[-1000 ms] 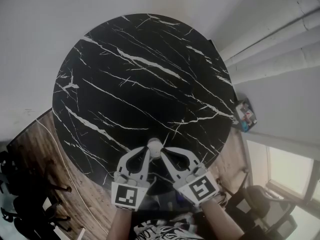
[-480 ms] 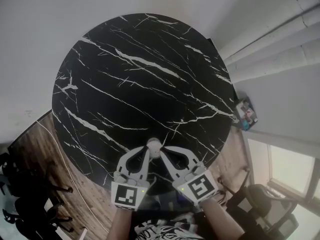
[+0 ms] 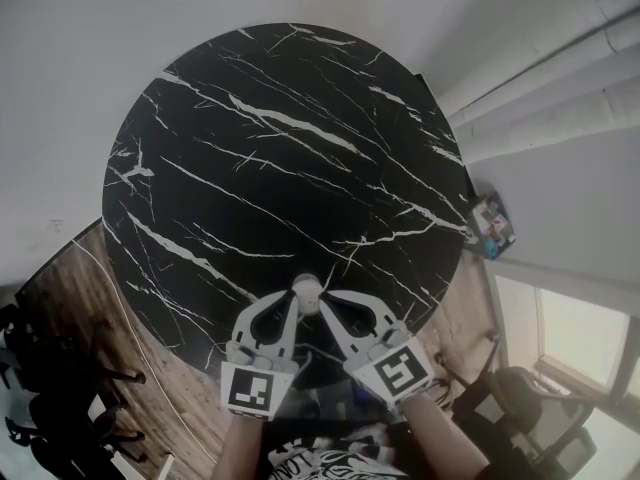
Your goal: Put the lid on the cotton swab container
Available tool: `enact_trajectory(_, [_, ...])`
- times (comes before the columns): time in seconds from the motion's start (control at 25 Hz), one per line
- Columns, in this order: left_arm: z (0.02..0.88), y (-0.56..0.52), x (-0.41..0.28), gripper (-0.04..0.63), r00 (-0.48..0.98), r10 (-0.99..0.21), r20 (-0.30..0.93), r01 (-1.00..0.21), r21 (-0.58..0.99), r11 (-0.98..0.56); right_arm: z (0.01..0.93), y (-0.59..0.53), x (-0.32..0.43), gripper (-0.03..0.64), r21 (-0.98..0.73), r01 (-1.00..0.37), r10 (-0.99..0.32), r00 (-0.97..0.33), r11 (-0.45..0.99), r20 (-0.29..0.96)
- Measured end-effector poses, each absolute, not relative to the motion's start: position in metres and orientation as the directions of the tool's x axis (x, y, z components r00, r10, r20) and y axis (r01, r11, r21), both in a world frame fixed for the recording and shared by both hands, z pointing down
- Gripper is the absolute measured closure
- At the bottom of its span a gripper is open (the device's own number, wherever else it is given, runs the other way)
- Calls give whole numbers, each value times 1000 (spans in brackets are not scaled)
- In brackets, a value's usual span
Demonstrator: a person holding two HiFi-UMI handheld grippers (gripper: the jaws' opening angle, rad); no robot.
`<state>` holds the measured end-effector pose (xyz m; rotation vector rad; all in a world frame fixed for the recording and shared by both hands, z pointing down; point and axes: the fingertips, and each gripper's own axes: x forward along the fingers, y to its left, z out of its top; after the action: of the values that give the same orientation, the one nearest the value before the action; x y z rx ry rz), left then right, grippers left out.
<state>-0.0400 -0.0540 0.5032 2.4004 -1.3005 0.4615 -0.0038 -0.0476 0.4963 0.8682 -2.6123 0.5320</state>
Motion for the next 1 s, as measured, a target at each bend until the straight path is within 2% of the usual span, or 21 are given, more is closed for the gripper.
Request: enact_trajectory(1.0, [504,-55,-39,583,529,-724,444,-843,171,-510,506,-47,-1,598,-230,-623,-483,-748,748,455])
